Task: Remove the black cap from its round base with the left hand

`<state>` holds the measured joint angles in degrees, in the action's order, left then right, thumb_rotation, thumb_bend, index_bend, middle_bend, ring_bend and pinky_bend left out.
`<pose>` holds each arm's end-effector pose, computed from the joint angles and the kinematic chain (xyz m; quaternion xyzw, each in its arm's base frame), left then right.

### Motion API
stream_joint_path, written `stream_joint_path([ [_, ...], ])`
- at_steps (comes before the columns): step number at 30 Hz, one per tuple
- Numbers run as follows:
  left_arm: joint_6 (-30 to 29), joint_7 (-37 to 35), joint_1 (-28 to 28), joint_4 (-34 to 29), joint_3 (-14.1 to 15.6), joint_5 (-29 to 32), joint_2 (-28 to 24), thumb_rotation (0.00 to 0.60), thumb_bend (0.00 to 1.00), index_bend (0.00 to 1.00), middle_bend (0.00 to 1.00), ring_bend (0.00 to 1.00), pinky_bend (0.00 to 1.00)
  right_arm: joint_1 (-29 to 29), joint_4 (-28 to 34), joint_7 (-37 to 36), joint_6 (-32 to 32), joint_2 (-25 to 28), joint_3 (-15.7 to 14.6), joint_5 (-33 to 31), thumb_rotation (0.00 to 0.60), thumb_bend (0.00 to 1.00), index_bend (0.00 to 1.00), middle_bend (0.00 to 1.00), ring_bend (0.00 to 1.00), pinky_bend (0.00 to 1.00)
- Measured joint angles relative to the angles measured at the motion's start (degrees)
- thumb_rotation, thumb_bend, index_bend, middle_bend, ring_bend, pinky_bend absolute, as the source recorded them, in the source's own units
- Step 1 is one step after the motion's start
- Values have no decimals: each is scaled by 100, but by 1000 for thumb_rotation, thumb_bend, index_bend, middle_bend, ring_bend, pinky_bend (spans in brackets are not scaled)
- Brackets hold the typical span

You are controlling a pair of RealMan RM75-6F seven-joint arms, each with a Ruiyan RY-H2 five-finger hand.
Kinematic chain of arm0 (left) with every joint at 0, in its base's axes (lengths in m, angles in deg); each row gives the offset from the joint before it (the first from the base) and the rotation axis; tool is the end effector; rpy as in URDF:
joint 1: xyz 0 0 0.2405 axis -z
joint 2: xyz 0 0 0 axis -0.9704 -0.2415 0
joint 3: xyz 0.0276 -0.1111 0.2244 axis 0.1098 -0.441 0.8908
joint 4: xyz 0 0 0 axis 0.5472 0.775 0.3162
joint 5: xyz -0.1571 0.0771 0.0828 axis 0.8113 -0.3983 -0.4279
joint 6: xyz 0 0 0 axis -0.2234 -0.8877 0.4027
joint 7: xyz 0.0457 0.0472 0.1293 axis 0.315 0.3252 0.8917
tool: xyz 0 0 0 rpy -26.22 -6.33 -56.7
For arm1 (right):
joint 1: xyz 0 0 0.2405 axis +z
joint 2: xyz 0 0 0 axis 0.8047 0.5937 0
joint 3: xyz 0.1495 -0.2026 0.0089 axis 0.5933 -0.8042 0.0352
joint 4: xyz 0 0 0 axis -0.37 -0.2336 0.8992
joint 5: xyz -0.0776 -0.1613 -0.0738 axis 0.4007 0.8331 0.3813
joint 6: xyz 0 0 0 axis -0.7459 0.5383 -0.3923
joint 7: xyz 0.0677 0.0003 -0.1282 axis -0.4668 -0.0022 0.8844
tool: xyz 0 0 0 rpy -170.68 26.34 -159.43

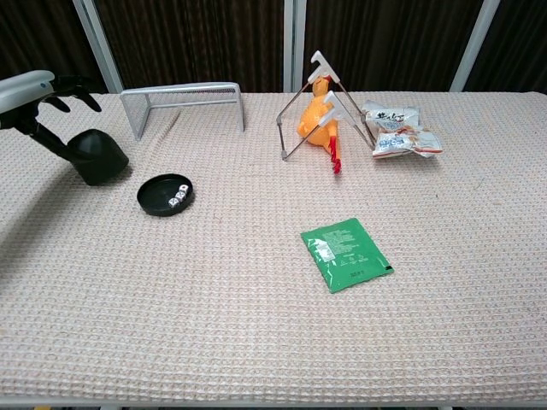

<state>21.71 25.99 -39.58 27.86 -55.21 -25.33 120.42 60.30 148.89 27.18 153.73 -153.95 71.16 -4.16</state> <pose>-0.2556 0.3745 0.0297 -0.6186 -0.4813 -0.4123 0.4644 -0.3542 -0.2031 0.1735 0.5178 -0.4954 0.3600 0.5974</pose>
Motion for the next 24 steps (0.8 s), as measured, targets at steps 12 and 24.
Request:
stream_joint_path([
  [12,-553,1157,-350,-1144,-27,191,-769,600,53,138,200,80,197,-13,-111,-91,150,10,34,107,600,200,0,15,0,0],
  [24,-2471,2311,-1721,-2405,485,65,-1575,600,76,138,198,80,196,-68,-390,-538,358,-136,-48,446,600,198,0,16,0,0],
])
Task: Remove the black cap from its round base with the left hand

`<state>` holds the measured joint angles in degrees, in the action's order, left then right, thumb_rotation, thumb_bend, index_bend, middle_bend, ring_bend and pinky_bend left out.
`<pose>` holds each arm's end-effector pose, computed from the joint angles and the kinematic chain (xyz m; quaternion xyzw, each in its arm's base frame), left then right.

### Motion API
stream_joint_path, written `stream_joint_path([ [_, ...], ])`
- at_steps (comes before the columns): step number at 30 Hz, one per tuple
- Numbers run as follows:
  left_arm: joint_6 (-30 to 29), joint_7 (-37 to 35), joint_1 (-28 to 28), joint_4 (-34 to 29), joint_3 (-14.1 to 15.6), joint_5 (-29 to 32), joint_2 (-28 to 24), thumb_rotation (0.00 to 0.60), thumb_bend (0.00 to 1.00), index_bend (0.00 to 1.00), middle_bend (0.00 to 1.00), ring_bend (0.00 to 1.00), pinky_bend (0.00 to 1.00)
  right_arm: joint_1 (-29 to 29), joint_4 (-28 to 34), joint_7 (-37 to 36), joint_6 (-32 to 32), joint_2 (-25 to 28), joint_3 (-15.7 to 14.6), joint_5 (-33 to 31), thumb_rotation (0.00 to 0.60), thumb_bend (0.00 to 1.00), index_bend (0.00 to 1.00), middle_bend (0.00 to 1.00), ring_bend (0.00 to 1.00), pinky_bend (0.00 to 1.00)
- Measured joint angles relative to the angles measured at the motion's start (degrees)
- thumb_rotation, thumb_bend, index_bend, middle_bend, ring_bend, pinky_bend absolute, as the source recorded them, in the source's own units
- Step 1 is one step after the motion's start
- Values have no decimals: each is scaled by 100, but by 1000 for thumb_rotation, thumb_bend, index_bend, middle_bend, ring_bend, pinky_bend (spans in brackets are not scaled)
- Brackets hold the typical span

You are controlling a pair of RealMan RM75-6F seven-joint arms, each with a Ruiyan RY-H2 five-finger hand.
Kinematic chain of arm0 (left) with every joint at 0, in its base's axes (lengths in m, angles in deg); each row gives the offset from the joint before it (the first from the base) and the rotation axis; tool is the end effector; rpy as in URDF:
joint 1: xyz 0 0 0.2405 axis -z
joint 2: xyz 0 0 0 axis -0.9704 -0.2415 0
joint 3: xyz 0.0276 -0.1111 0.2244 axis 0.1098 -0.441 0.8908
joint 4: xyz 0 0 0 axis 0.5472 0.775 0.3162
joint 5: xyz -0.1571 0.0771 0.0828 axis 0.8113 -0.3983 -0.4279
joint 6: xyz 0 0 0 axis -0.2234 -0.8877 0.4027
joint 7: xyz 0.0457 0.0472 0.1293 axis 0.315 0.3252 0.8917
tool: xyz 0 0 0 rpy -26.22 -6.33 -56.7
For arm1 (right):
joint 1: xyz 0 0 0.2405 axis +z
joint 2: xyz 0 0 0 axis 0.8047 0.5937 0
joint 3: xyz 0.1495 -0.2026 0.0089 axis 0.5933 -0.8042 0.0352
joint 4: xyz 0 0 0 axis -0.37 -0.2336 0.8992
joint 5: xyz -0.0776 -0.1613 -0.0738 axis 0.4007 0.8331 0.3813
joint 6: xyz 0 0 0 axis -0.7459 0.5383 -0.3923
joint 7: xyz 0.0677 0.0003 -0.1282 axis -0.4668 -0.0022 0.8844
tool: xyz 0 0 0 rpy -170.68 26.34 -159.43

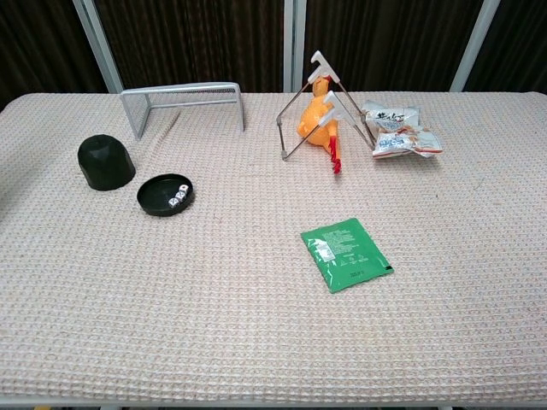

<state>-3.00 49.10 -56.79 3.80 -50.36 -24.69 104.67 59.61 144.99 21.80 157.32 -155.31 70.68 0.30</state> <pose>-0.2981 0.2702 0.1216 -0.5920 -0.3660 -0.3693 0.6157 -0.3545 -0.2005 0.1762 0.5210 -0.4780 0.3956 0.5861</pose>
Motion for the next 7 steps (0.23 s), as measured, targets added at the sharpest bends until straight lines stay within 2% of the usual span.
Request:
stream_joint_path([
  [7,-546,318,-567,-727,482,-400,-343,600,72,139,194,80,187,32,-108,-120,-103,-86,-154,182,600,191,0,10,0,0],
])
